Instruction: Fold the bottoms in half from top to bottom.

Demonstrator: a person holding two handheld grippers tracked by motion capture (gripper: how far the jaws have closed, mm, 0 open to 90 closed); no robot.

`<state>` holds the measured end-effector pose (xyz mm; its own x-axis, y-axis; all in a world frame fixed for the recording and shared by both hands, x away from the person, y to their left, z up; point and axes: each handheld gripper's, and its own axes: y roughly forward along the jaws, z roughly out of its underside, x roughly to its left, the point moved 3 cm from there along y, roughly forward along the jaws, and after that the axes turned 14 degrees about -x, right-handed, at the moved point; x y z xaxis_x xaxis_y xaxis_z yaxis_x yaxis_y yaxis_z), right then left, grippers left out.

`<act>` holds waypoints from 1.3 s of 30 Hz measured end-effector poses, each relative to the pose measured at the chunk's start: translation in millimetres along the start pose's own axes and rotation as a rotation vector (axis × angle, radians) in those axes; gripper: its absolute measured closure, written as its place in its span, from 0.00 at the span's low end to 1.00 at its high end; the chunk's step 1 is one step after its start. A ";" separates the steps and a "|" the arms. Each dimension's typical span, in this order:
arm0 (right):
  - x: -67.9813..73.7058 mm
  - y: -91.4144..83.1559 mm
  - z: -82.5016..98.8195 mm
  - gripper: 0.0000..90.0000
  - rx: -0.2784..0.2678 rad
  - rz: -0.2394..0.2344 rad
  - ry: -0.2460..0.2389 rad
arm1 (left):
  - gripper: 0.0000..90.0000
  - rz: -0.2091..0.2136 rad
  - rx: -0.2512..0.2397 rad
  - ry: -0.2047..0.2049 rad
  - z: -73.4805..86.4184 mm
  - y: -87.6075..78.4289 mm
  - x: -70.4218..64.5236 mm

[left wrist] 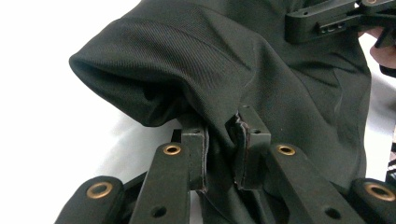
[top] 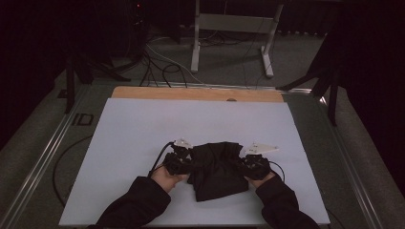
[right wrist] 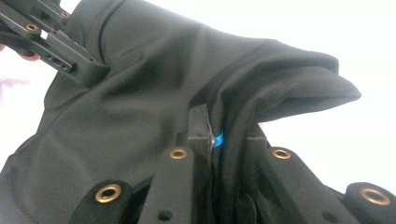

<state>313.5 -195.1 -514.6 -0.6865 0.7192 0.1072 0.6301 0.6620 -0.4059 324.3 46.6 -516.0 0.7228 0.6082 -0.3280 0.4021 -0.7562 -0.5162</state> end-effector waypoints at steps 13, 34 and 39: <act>7.3 19.6 -15.1 0.89 -0.031 0.001 0.007 | 0.87 -0.012 -0.011 0.016 -11.4 -17.9 16.6; 4.6 44.0 -21.5 0.89 -0.048 0.074 0.021 | 0.86 0.005 0.016 0.060 -29.1 -19.4 40.5; 0.8 51.9 -22.0 0.89 -0.047 0.086 0.035 | 0.86 0.003 0.017 0.045 -29.6 -16.3 50.5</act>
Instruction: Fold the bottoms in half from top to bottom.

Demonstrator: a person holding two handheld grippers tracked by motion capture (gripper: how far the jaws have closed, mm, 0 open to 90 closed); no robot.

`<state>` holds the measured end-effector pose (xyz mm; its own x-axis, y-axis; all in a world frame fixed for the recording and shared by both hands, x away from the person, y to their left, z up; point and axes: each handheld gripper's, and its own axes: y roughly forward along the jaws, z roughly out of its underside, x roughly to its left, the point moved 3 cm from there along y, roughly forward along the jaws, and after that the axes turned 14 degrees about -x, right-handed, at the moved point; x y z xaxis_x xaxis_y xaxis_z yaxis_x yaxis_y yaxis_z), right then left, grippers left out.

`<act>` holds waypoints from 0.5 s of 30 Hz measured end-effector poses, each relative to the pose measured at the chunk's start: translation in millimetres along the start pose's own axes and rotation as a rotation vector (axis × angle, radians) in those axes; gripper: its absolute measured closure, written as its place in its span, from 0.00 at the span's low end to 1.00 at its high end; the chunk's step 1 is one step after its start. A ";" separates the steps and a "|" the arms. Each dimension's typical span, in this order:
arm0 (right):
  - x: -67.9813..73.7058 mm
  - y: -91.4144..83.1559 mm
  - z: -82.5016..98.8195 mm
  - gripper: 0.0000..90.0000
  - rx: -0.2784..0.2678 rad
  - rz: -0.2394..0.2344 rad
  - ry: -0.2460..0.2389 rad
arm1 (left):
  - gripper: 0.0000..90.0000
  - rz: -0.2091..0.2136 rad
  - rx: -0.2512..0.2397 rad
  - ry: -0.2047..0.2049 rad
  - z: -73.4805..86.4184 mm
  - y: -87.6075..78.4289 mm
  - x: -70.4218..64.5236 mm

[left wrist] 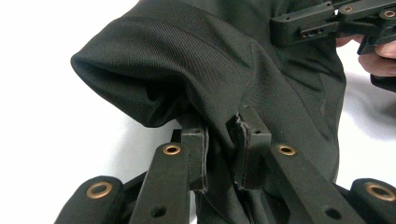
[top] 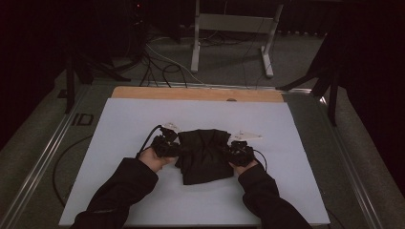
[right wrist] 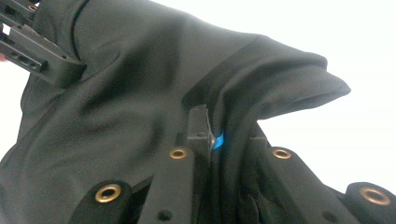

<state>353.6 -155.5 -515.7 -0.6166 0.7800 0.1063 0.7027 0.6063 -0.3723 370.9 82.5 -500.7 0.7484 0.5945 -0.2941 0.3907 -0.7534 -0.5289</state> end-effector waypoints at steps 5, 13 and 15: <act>-3.1 9.2 0.4 0.89 -0.001 0.021 0.000 | 0.86 -0.012 -0.006 -0.015 0.7 3.8 10.8; -9.2 21.8 5.1 0.89 0.001 0.044 0.027 | 0.86 -0.009 -0.005 -0.063 5.3 12.4 30.5; -11.4 23.6 5.7 0.89 0.006 0.051 0.026 | 0.86 -0.006 -0.002 -0.075 6.4 14.7 34.2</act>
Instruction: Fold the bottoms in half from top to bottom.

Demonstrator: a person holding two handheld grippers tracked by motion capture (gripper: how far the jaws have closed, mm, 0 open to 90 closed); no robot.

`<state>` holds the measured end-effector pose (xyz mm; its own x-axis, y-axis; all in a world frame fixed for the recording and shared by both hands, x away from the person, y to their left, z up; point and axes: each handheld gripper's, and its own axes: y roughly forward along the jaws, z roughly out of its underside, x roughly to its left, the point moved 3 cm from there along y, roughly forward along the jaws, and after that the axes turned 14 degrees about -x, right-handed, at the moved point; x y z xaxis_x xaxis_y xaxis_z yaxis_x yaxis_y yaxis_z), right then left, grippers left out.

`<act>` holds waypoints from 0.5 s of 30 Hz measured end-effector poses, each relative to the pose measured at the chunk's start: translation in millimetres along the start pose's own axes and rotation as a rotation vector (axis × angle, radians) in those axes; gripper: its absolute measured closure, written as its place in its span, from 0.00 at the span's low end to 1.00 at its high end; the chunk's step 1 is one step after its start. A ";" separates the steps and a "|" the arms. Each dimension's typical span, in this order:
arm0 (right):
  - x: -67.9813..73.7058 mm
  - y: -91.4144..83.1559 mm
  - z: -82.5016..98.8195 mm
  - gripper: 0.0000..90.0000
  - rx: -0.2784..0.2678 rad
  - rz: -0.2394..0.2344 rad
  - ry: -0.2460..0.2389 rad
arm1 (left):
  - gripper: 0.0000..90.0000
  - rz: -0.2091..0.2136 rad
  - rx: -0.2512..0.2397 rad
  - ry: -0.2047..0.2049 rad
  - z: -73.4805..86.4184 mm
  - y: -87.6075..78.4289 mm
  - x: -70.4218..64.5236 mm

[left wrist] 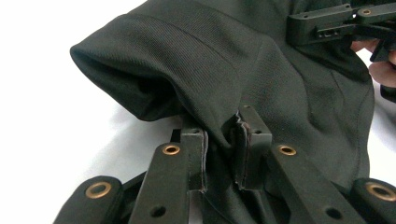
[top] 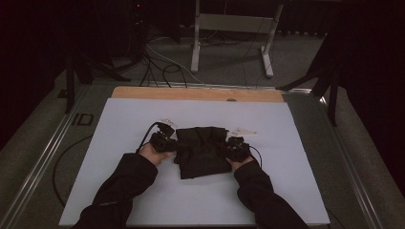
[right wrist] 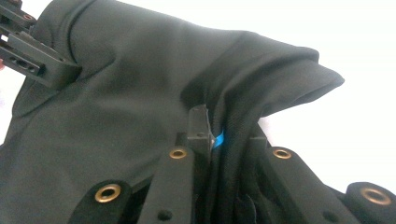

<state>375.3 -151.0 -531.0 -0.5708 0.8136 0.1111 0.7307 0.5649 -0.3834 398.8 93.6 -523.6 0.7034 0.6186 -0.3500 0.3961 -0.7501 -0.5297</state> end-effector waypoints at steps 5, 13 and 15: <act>-4.8 3.5 2.2 0.89 0.017 0.016 0.017 | 0.85 0.013 0.010 -0.020 0.5 4.5 8.2; -9.5 5.1 6.5 0.88 0.040 0.042 0.035 | 0.85 0.014 0.030 -0.010 -3.6 11.8 16.2; -9.3 5.5 7.2 0.88 0.042 0.047 0.040 | 0.84 0.011 0.036 -0.012 -4.2 14.1 17.5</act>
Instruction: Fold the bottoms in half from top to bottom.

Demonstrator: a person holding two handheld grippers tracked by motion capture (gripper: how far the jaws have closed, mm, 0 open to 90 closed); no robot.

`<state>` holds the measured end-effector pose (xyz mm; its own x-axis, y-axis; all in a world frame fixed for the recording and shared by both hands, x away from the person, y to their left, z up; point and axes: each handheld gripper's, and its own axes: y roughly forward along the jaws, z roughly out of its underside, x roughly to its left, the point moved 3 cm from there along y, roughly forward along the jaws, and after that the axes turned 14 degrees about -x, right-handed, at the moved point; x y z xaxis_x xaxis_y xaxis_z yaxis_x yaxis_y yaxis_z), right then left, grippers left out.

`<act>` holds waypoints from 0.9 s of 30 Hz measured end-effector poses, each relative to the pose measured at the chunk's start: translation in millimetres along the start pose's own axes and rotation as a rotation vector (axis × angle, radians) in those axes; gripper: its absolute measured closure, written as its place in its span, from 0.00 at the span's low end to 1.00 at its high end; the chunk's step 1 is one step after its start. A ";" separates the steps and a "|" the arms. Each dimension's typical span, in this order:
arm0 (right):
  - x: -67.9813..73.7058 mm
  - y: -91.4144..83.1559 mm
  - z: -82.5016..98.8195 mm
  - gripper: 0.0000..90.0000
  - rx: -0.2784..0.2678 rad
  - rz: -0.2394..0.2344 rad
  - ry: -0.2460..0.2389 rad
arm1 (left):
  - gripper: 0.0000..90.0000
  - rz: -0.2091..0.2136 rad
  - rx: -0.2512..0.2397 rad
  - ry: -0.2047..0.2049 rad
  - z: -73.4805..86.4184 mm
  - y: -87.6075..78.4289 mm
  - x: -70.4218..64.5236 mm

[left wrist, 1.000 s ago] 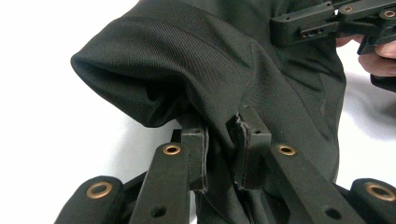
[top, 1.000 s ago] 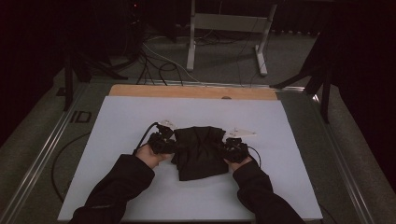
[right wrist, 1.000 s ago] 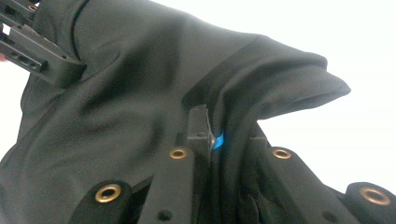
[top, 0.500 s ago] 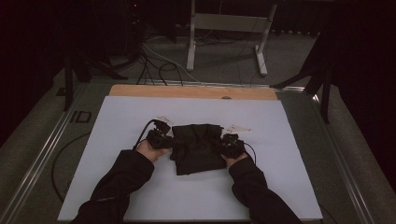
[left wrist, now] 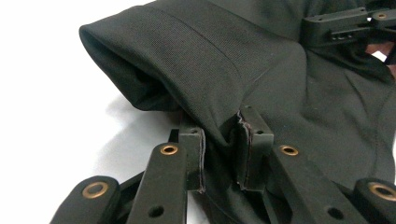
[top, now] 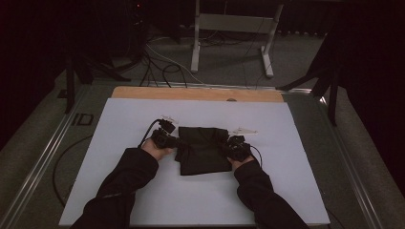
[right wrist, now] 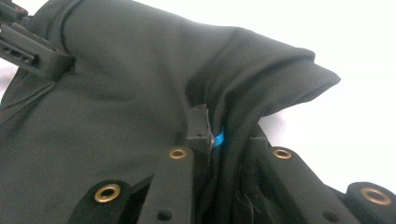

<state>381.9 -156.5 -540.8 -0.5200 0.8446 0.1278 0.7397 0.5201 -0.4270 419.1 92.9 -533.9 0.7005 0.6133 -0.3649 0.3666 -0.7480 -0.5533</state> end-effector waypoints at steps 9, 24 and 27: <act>-5.4 6.1 5.7 0.87 0.016 0.004 0.019 | 0.80 -0.021 -0.006 0.013 5.2 5.4 5.0; -12.7 2.3 0.8 0.52 -0.004 0.033 -0.011 | 0.41 -0.083 -0.066 0.043 4.6 -8.1 1.6; -15.3 -0.1 -1.9 0.37 -0.008 0.016 -0.005 | 0.31 -0.066 -0.090 0.046 3.9 -12.0 -2.7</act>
<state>390.5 -169.2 -541.0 -0.5105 0.8519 0.1169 0.7512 0.5079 -0.4215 410.4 101.2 -529.3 0.6997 0.6511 -0.2940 0.4649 -0.7275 -0.5046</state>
